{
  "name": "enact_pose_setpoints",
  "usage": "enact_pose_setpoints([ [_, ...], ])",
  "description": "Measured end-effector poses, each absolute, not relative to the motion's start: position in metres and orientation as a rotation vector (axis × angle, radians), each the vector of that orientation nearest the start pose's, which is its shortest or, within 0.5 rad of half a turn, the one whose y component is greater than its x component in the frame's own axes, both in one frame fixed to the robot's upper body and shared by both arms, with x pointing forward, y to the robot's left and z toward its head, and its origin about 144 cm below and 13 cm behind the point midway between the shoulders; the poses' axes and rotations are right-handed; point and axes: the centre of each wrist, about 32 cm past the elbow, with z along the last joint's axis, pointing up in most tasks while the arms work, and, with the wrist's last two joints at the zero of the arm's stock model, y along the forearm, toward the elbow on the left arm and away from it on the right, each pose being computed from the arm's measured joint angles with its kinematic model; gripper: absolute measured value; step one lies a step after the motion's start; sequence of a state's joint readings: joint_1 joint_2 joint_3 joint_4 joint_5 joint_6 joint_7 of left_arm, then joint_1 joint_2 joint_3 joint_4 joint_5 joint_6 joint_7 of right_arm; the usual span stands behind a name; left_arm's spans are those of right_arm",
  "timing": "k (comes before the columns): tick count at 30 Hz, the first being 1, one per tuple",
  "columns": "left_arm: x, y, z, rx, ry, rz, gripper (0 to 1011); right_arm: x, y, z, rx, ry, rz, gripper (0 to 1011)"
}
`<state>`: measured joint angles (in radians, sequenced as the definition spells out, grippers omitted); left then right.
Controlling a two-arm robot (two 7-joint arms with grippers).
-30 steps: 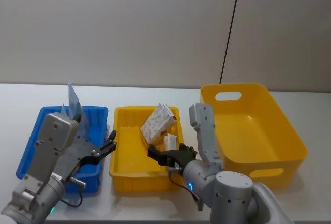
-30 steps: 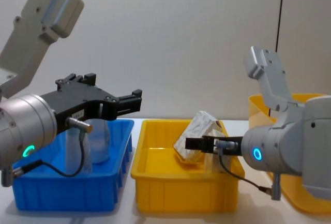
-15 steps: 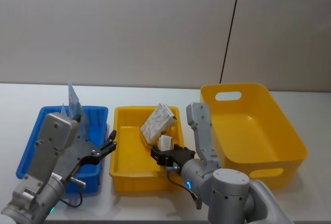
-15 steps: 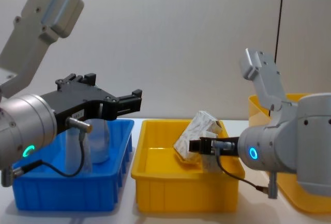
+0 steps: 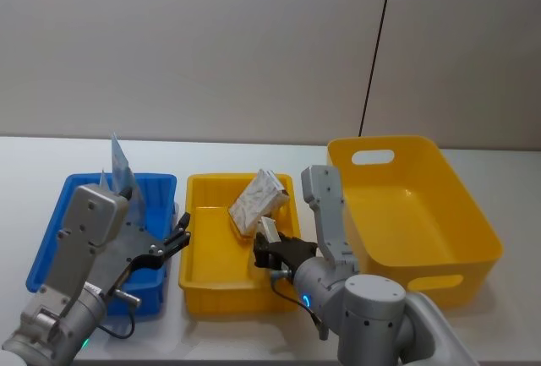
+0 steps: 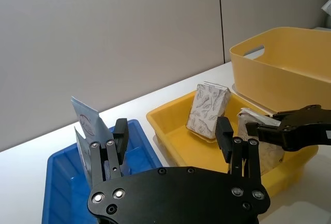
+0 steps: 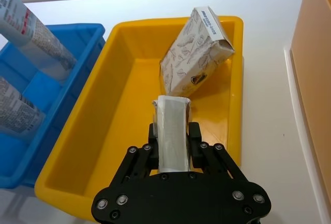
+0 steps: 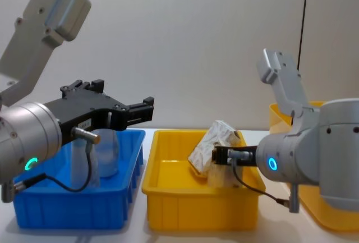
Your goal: Bimanual collaborative sorting of washing and personal care products
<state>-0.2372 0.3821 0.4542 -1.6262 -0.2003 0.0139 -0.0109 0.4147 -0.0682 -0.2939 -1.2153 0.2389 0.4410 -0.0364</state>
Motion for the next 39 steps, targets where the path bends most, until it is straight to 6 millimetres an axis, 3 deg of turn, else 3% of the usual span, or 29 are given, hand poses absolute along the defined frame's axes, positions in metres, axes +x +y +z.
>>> enact_pose_setpoints([
  [6, 0.492, 0.198, 1.204, 0.061, -0.268, 1.124, 1001, 0.557, -0.109, 1.187, -0.190, 0.362, -1.232, 230],
  [11, 0.492, 0.198, 1.204, 0.061, -0.268, 1.124, 1001, 0.554, -0.108, 1.188, -0.131, 0.322, -1.217, 75],
  [16, 0.492, 0.198, 1.204, 0.061, -0.268, 1.124, 1001, 0.551, -0.109, 1.190, -0.076, 0.282, -1.205, 28],
  [26, 0.492, 0.198, 1.204, 0.061, -0.268, 1.124, 1001, 0.546, -0.112, 1.199, 0.054, 0.178, -1.197, 23],
  [39, 0.492, 0.198, 1.204, 0.061, -0.268, 1.124, 1001, 0.543, -0.126, 1.215, 0.098, 0.040, -1.287, 23],
])
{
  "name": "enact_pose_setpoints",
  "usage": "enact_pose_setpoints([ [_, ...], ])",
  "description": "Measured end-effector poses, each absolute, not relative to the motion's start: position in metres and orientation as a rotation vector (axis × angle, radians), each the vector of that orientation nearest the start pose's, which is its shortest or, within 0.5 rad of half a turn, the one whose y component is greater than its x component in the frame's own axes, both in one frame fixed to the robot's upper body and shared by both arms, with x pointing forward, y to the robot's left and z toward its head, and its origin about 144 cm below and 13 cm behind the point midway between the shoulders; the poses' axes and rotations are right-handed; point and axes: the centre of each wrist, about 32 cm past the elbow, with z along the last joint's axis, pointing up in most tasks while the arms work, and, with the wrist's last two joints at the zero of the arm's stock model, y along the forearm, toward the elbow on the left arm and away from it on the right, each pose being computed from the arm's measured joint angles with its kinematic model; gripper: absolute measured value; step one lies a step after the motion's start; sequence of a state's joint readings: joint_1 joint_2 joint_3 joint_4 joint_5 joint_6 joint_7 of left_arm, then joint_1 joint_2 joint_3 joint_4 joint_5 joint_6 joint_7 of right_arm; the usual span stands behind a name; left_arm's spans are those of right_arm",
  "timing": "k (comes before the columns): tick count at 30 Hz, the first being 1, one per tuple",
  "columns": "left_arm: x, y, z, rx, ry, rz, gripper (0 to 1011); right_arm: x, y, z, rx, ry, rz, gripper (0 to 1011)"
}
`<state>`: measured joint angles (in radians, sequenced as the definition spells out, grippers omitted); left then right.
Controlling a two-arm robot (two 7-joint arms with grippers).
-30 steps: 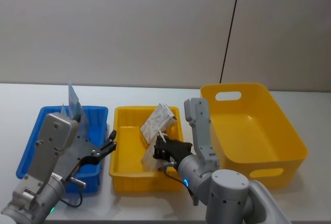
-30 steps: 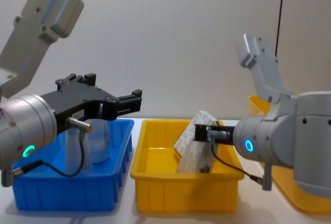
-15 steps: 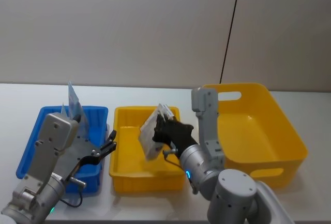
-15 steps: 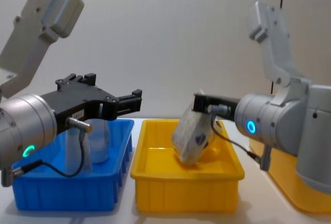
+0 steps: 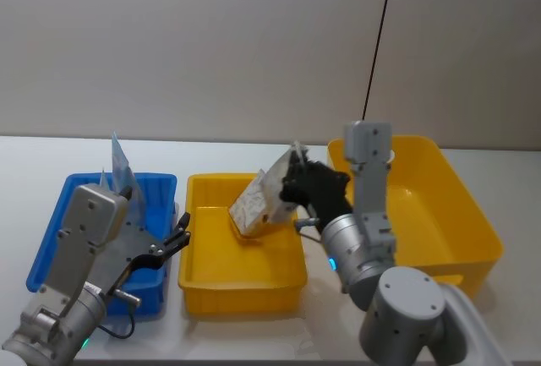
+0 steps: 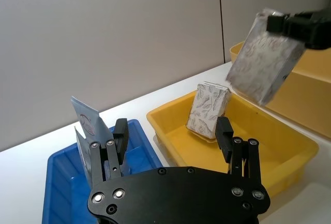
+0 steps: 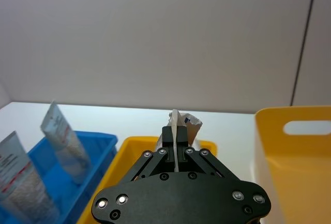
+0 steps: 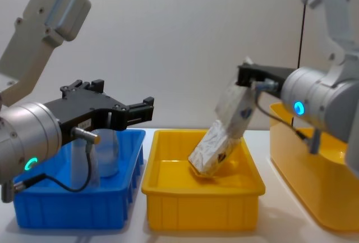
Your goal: Bimanual collaborative sorting of washing and personal care products
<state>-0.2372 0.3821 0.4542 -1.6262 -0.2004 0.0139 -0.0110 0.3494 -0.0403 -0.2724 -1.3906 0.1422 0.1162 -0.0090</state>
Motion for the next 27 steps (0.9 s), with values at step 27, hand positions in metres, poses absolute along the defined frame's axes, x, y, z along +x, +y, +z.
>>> enact_pose_setpoints([
  [27, 0.492, 0.198, 1.204, 0.061, -0.268, 1.124, 1001, 0.536, -0.196, 1.238, -0.102, -0.162, -1.596, 19],
])
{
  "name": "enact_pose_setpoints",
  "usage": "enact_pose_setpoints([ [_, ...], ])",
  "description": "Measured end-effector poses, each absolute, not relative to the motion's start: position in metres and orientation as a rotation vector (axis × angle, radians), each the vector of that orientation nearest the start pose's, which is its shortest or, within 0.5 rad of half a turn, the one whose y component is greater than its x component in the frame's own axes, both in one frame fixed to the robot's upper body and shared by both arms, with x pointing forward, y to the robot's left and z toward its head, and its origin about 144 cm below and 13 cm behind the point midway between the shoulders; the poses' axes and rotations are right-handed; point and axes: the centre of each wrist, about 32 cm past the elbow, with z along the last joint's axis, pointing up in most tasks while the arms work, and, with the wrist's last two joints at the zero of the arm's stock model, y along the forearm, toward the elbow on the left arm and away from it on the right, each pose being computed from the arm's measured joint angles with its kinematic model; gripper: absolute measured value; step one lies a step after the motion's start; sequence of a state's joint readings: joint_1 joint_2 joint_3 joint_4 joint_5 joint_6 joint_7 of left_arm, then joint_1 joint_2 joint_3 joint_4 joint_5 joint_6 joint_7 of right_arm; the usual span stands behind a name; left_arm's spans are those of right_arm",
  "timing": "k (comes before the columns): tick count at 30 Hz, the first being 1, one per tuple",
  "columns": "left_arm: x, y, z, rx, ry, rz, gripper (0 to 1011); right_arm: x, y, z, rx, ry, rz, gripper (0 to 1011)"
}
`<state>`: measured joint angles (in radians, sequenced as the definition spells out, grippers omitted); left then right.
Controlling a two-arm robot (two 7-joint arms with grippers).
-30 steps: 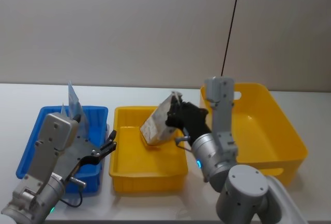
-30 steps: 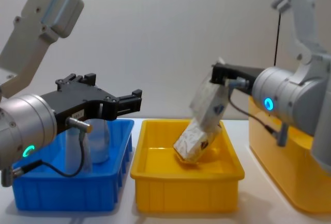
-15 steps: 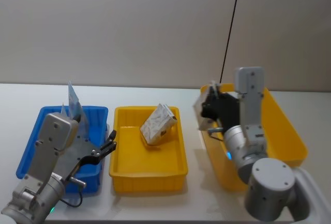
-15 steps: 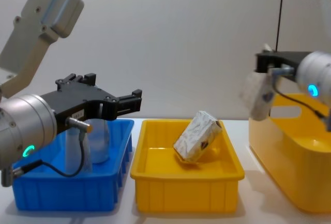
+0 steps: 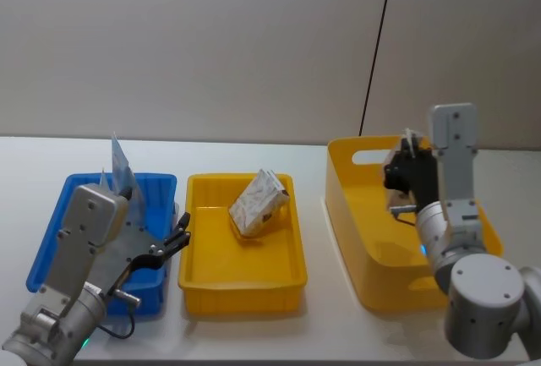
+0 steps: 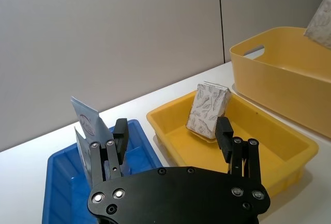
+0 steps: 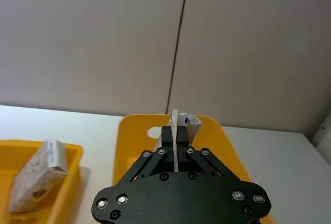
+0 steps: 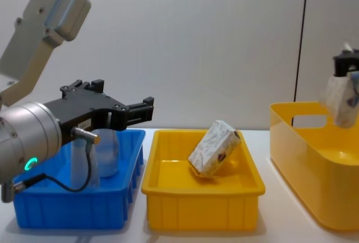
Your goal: Bimanual collaborative sorting of washing and personal care products
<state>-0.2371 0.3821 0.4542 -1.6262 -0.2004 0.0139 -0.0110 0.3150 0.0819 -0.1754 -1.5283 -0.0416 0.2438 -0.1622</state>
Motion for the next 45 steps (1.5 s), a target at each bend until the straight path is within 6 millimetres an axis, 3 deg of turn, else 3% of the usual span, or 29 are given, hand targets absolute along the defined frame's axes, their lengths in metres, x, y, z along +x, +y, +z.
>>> enact_pose_setpoints([
  [3, 0.492, 0.198, 1.204, 0.061, -0.268, 1.124, 1001, 0.536, -0.200, 1.239, -0.116, -0.169, -1.610, 55],
  [8, 0.492, 0.198, 1.204, 0.061, -0.268, 1.124, 1001, 0.536, -0.208, 1.239, -0.148, -0.170, -1.632, 244],
  [11, 0.492, 0.198, 1.204, 0.061, -0.268, 1.124, 1001, 0.537, -0.211, 1.238, -0.168, -0.162, -1.640, 302],
  [23, 0.492, 0.198, 1.204, 0.061, -0.268, 1.124, 1001, 0.541, -0.220, 1.234, -0.192, -0.138, -1.633, 751],
  [26, 0.492, 0.198, 1.204, 0.061, -0.268, 1.124, 1001, 0.541, -0.221, 1.234, -0.180, -0.134, -1.617, 805],
  [27, 0.492, 0.198, 1.204, 0.061, -0.268, 1.124, 1001, 0.541, -0.221, 1.234, -0.172, -0.132, -1.607, 872],
  [33, 0.492, 0.198, 1.204, 0.061, -0.268, 1.124, 1001, 0.537, -0.222, 1.234, -0.123, -0.129, -1.552, 1003],
  [45, 0.491, 0.200, 1.207, 0.080, -0.245, 1.177, 1001, 0.533, -0.222, 1.236, -0.063, -0.129, -1.491, 1004],
])
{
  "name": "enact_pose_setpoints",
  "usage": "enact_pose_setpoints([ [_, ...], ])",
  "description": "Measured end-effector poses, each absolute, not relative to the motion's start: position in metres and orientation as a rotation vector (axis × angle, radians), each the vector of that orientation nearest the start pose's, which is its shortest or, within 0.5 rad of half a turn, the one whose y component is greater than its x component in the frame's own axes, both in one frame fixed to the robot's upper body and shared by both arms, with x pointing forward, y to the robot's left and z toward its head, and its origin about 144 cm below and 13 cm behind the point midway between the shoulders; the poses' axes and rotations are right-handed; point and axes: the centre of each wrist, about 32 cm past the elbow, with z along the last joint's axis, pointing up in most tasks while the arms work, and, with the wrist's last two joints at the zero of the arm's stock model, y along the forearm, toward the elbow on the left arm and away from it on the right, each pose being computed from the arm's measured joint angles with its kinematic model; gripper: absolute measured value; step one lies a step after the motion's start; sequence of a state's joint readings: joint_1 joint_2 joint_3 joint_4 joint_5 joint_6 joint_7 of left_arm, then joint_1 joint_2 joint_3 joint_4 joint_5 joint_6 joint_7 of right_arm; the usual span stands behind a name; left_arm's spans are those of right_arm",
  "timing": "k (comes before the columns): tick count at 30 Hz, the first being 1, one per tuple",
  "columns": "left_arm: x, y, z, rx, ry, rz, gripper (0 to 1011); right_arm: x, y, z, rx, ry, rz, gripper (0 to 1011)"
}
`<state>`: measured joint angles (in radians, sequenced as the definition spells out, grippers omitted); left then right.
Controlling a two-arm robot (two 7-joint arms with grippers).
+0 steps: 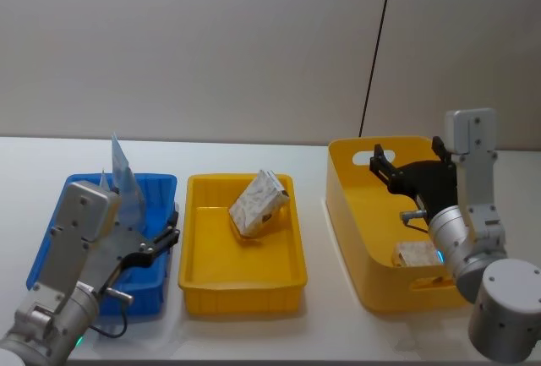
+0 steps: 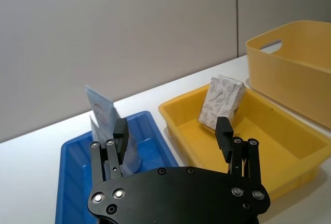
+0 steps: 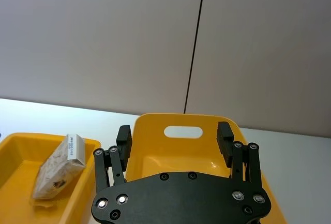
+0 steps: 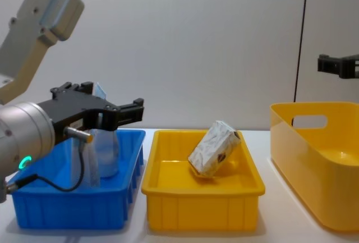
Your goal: Bimanual collaborative sorting of washing and personal care products
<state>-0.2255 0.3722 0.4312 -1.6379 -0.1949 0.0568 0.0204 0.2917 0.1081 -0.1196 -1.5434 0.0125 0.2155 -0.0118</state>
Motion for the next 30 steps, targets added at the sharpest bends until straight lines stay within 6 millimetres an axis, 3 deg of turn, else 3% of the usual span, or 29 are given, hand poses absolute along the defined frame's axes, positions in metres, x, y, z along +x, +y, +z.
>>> enact_pose_setpoints([
  [14, 0.496, 0.207, 1.205, 0.111, -0.142, 1.292, 1001, 0.530, -0.221, 1.236, -0.036, -0.129, -1.463, 1004],
  [30, 0.521, 0.213, 1.197, 0.151, -0.064, 1.379, 1001, 0.530, -0.221, 1.237, -0.027, -0.130, -1.454, 1004],
])
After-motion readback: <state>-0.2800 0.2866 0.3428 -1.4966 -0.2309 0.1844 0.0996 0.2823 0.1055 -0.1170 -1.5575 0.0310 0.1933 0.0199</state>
